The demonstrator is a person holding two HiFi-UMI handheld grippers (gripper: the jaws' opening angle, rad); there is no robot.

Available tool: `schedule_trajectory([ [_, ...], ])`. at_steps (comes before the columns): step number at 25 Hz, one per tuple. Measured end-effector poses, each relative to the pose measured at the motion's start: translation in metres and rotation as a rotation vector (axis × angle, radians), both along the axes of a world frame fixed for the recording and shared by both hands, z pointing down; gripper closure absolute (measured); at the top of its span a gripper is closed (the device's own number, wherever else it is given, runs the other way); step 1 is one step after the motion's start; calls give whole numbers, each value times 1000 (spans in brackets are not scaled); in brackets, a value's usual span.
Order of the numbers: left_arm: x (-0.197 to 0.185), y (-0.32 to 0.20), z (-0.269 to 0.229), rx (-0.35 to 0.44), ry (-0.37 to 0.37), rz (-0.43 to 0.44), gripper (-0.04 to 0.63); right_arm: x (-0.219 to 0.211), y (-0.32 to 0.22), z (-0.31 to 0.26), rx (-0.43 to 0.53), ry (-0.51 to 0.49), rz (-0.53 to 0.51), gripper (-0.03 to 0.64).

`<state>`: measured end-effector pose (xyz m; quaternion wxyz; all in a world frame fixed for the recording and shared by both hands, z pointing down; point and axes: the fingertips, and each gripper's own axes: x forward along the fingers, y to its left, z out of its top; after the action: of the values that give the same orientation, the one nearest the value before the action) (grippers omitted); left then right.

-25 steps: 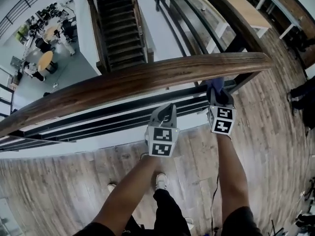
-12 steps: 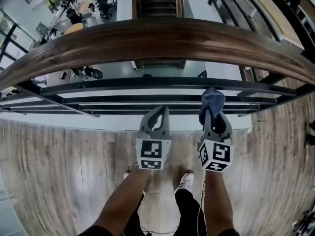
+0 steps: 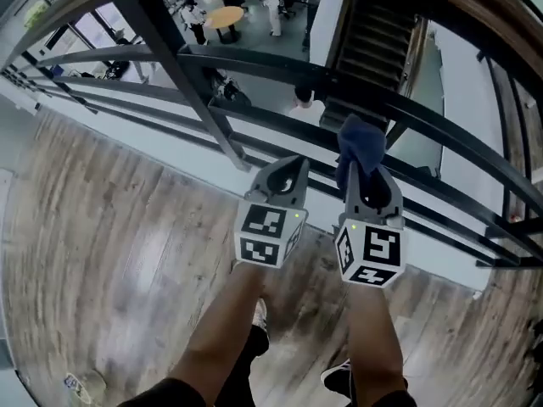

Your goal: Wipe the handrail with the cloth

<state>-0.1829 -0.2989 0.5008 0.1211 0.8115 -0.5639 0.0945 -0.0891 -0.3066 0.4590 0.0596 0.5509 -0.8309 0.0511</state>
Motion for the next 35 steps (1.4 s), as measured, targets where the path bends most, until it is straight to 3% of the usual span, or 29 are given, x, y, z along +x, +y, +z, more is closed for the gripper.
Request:
schedule_trajectory([
  [7,-148,-4,23,139,18,-242,594,-144,-37,27,36,4,-154,538],
  [10,-198,-4,33,184,-30,-271,594,-204,-48,38,49,-23,-185,538],
  [13,-232,-3,27,229,-31,-289,594,-251,-55,34,70,-28,-200,538],
  [18,-249,4,16,292,14,-252,594,-283,-61,39,33,-13,-176,538],
  [24,-258,9,8,301,-45,-274,594,-299,-63,51,11,63,-177,538],
  [29,-263,16,15,278,-42,-306,594,-284,-59,52,34,90,-168,538],
  [35,-220,14,19,266,-77,-285,594,-239,-55,55,43,113,-156,538],
])
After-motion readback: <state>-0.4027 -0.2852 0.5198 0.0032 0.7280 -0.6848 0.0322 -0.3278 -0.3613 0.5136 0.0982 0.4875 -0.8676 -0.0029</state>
